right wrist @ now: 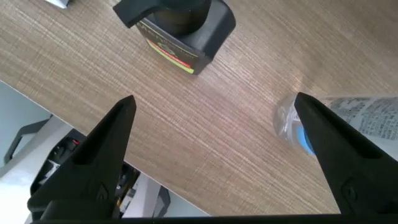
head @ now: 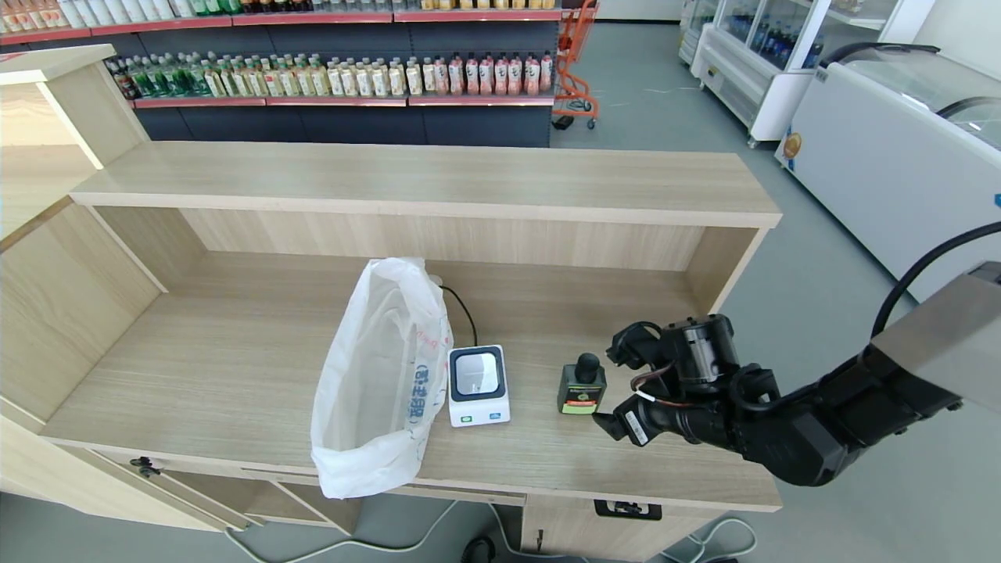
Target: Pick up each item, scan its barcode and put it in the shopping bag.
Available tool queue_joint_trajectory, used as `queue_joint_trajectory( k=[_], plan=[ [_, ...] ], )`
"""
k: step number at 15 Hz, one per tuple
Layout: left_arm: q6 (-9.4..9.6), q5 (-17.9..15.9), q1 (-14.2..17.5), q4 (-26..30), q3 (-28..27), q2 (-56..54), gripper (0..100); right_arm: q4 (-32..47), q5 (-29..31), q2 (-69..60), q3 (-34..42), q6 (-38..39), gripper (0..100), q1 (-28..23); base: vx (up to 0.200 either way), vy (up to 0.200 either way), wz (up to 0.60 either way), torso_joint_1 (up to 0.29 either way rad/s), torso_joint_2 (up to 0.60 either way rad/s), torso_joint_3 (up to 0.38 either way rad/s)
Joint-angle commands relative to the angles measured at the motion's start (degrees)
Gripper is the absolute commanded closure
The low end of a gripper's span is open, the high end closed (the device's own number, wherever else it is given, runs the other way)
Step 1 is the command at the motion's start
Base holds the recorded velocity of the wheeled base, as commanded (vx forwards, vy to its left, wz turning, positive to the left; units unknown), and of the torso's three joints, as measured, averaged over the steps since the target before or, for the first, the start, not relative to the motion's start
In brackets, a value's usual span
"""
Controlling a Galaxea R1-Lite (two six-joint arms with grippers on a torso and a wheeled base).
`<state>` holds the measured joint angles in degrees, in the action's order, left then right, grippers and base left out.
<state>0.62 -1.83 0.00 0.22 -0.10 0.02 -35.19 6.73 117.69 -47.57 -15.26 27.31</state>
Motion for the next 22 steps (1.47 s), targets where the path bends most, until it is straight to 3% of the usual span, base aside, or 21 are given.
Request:
queue_joint_trajectory(
  k=[1, 6, 9, 22],
  plan=[
    [-0.01, 0.1, 0.0, 0.0, 0.0, 0.1, 100, -2.1, 0.0, 2.5, -1.7, 0.0, 0, 0.0, 0.0, 0.0, 0.0, 0.0, 0.0, 0.0],
    [-0.01, 0.0, 0.0, 0.0, 0.0, 0.1, 100, -3.8, -0.6, 5.7, -5.0, 0.1, 0, 0.3, 0.0, 0.0, 0.0, 0.0, 0.0, 0.0],
    [-0.01, 0.0, 0.0, 0.0, 0.0, 0.0, 100, -3.9, -5.1, 6.6, -5.9, 0.1, 0, 0.3, 0.0, 0.0, 0.0, 0.0, 0.0, 0.0],
    [-0.01, 0.1, 0.0, 0.0, 0.0, 0.0, 100, -3.7, -2.6, 9.8, -10.5, -1.7, 0, 0.3, 0.0, 0.0, 0.0, 0.0, 0.0, 0.0]
  ],
)
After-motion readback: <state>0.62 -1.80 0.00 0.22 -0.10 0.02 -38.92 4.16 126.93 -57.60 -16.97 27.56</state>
